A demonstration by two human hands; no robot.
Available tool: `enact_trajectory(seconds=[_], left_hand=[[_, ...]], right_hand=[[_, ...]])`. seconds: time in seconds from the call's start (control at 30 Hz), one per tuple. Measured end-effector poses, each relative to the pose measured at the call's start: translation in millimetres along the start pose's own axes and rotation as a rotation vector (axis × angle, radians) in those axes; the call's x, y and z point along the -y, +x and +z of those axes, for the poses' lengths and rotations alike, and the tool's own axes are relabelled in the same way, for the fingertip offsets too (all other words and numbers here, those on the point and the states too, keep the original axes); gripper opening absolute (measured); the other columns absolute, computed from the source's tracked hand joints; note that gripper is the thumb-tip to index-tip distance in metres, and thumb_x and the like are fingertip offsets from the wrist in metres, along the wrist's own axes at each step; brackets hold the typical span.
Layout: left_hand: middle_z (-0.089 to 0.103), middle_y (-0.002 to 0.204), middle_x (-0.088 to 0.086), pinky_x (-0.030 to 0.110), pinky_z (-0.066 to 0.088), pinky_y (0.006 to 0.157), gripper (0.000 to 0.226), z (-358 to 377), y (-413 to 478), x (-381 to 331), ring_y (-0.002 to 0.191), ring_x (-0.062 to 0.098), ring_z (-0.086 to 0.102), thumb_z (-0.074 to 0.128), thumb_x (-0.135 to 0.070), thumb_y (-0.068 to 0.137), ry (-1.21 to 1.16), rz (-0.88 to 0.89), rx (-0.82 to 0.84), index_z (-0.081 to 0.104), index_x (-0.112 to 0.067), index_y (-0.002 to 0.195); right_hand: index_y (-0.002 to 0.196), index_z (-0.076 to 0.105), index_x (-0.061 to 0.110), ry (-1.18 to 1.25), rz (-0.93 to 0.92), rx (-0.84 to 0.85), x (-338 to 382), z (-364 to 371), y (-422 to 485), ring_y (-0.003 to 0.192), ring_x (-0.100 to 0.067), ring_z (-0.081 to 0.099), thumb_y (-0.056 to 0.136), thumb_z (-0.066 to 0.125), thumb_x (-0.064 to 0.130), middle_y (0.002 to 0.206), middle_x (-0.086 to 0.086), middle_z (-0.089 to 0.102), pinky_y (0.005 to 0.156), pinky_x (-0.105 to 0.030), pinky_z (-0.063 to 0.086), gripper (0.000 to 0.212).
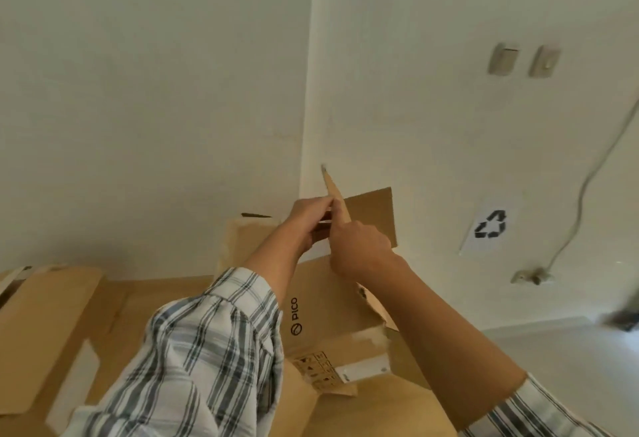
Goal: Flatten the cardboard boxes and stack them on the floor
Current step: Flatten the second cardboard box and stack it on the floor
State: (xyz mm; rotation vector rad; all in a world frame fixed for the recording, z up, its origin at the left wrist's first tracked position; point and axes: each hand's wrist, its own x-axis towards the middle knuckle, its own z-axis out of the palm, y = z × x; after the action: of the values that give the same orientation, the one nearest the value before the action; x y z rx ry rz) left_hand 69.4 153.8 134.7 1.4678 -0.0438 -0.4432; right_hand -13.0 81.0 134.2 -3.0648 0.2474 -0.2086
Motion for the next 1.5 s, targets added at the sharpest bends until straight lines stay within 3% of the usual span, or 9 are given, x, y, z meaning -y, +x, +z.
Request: enact_trajectory(seconds=[0.1, 0.2, 0.37, 0.8, 0.87, 0.93, 1.07, 1.33, 1.5], left_hand=[[0.070, 0.122, 0.007, 0.034, 0.058, 0.081, 0.029, 59, 2, 38, 0.100, 0.022, 0.068, 0.059, -0.035, 0.097, 0.188, 0.131, 0.069, 0.068, -0.019, 0.120], [0.044, 0.153, 0.002, 0.044, 0.038, 0.112, 0.053, 88, 10, 96, 0.138, 0.027, 0.042, 0.055, -0.048, 0.095, 0.900, 0.291, 0.059, 0.048, -0.032, 0.145], [-0.007, 0.167, 0.000, 0.056, -0.002, 0.120, 0.064, 97, 6, 199, 0.152, 0.030, -0.010, 0.029, -0.060, 0.098, 1.487, 0.116, 0.115, 0.009, -0.043, 0.156], [-0.012, 0.166, 0.003, 0.064, 0.009, 0.117, 0.075, 76, -10, 373, 0.151, 0.040, -0.005, 0.045, -0.058, 0.094, 1.487, -0.186, 0.223, 0.001, -0.048, 0.154], [-0.011, 0.166, 0.003, 0.065, 0.012, 0.116, 0.076, 75, -8, 382, 0.150, 0.040, -0.004, 0.045, -0.059, 0.093, 1.489, -0.163, 0.193, 0.001, -0.048, 0.153], [-0.012, 0.167, 0.002, 0.065, 0.010, 0.116, 0.076, 74, -4, 385, 0.151, 0.039, -0.006, 0.044, -0.063, 0.092, 1.477, -0.134, 0.139, 0.002, -0.048, 0.154], [-0.006, 0.167, -0.006, 0.064, 0.008, 0.117, 0.087, 66, 10, 384, 0.152, 0.033, -0.003, 0.047, -0.076, 0.083, 1.380, -0.120, 0.058, 0.006, -0.048, 0.154], [-0.011, 0.165, -0.014, 0.070, 0.003, 0.113, 0.090, 45, 54, 386, 0.151, 0.031, -0.011, 0.039, -0.087, 0.075, 1.381, -0.178, 0.003, 0.000, -0.058, 0.150], [-0.015, 0.164, -0.018, 0.073, 0.000, 0.111, 0.089, 44, 68, 391, 0.150, 0.032, -0.016, 0.040, -0.088, 0.073, 1.388, -0.197, -0.019, 0.000, -0.062, 0.148]], right_hand=[[0.156, -0.004, 0.020, 0.039, 0.067, 0.015, -74, 12, -20, 0.087, -0.028, 0.067, 0.093, 0.051, 0.006, 0.102, -0.012, 0.064, 0.075, -0.041, 0.059, 0.085], [0.156, 0.009, 0.021, 0.063, 0.078, 0.027, -133, 41, -43, 0.084, -0.027, 0.066, 0.095, 0.048, 0.009, 0.103, -0.011, 0.064, 0.072, -0.039, 0.059, 0.073], [0.151, 0.025, 0.018, 0.196, 0.125, 0.115, -194, 89, -68, 0.082, -0.024, 0.058, 0.094, 0.051, 0.011, 0.107, -0.010, 0.062, 0.066, -0.033, 0.049, 0.063], [0.153, 0.015, 0.026, 0.271, 0.236, 0.224, -232, 254, -116, 0.095, -0.028, 0.061, 0.088, 0.048, 0.002, 0.143, -0.008, 0.040, 0.063, -0.034, 0.046, 0.077], [0.150, 0.015, 0.026, 0.101, 0.188, 0.195, -233, 274, -113, 0.115, -0.029, 0.054, 0.087, 0.051, 0.012, 0.154, -0.008, 0.021, 0.080, -0.040, 0.051, 0.074], [0.151, 0.013, 0.027, -0.083, 0.159, 0.182, -237, 290, -106, 0.143, -0.035, 0.022, 0.087, 0.050, 0.023, 0.161, -0.008, -0.002, 0.110, -0.059, 0.024, 0.074], [0.155, 0.005, 0.027, -0.231, 0.109, 0.237, -243, 312, -81, 0.148, -0.033, -0.016, 0.095, 0.038, 0.045, 0.162, -0.006, -0.019, 0.104, -0.075, -0.013, 0.071], [0.154, -0.007, 0.039, 0.113, 0.036, 0.392, -221, 357, -29, 0.150, -0.025, -0.011, 0.100, 0.018, 0.053, 0.163, 0.005, -0.014, 0.112, -0.069, 0.004, 0.061], [0.154, -0.007, 0.041, 0.134, 0.093, 0.394, -210, 378, -21, 0.149, -0.026, -0.014, 0.101, 0.015, 0.051, 0.164, 0.005, -0.013, 0.109, -0.072, -0.002, 0.058]])
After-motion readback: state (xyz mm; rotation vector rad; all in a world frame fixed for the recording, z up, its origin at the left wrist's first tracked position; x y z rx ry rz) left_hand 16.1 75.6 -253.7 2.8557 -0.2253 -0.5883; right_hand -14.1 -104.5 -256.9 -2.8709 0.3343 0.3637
